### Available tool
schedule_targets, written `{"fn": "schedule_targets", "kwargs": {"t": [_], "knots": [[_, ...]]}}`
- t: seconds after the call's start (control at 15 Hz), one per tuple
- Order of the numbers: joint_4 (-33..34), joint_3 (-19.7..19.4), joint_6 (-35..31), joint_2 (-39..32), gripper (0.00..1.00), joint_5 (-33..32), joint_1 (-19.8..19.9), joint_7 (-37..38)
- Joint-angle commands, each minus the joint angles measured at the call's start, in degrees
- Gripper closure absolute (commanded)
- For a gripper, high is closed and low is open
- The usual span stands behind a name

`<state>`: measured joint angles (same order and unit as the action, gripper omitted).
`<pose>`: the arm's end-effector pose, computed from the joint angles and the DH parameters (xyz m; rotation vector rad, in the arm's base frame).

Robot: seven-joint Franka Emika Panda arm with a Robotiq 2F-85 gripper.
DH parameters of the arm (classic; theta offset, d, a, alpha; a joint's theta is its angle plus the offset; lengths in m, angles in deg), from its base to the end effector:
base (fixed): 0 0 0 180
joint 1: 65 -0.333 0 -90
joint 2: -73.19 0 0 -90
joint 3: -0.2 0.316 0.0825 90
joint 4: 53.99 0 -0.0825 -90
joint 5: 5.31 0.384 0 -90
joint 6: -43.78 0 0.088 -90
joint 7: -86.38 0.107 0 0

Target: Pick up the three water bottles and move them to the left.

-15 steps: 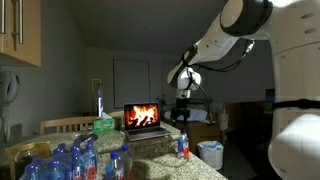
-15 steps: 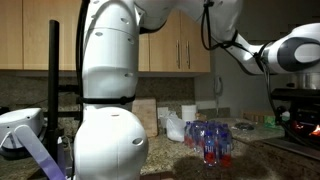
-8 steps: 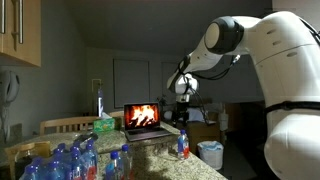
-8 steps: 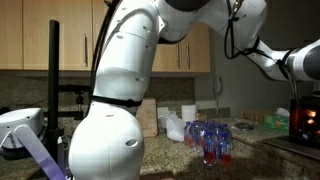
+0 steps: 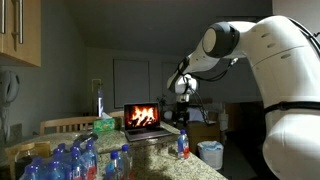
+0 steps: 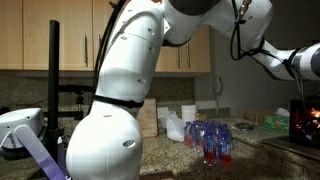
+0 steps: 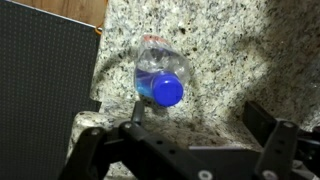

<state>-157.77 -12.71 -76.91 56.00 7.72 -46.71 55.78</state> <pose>0.5505 -0.3101 0.3810 -3.0261 0.1765 -0.1081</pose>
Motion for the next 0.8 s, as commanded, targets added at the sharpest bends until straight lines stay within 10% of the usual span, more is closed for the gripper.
{"fn": "schedule_targets", "kwargs": {"t": [0.0, 0.53, 0.73], "knots": [[0.83, 1.09, 0.7, -1.01, 0.0, 0.44, 1.85, 1.02], [4.48, 2.2, 0.23, -5.92, 0.0, -0.27, 1.85, 4.29], [6.34, 2.23, 1.79, -7.39, 0.33, -1.03, 1.8, 7.38]]}}
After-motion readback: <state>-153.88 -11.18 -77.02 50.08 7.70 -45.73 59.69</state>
